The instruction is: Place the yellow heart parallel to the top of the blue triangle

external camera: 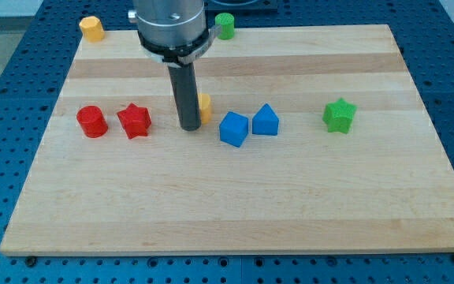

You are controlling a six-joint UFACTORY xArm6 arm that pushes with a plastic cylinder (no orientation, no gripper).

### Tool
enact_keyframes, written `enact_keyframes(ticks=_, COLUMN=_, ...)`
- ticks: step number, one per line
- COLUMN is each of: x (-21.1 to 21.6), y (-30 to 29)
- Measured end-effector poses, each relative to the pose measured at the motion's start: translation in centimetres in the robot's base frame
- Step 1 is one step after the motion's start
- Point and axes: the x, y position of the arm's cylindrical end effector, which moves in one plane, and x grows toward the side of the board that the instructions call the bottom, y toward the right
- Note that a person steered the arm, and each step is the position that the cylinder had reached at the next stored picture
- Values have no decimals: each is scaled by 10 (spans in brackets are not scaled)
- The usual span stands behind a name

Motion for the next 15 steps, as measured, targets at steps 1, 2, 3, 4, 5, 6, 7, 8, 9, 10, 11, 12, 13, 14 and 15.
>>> enact_keyframes(ticks=1, x=-18, y=0)
enact_keyframes(ticks=2, x=-28, y=0)
enact_keyframes(ticks=3, x=-23, y=14)
enact_keyframes(ticks=4, x=-23, y=36)
enact_keyframes(ticks=5, x=-37, y=52)
enact_keyframes(ticks=6, x=-53, y=66)
enact_keyframes(ticks=7, x=-55, y=66)
enact_keyframes(ticks=8, x=-59, y=66)
enact_keyframes(ticks=9, x=-61, y=66)
enact_keyframes(ticks=10, x=-47, y=62)
enact_keyframes(ticks=11, x=-41, y=59)
enact_keyframes(ticks=12, x=-40, y=54)
enact_keyframes(ticks=13, x=-49, y=35)
enact_keyframes(ticks=14, x=-66, y=14)
enact_keyframes(ticks=15, x=-90, y=11)
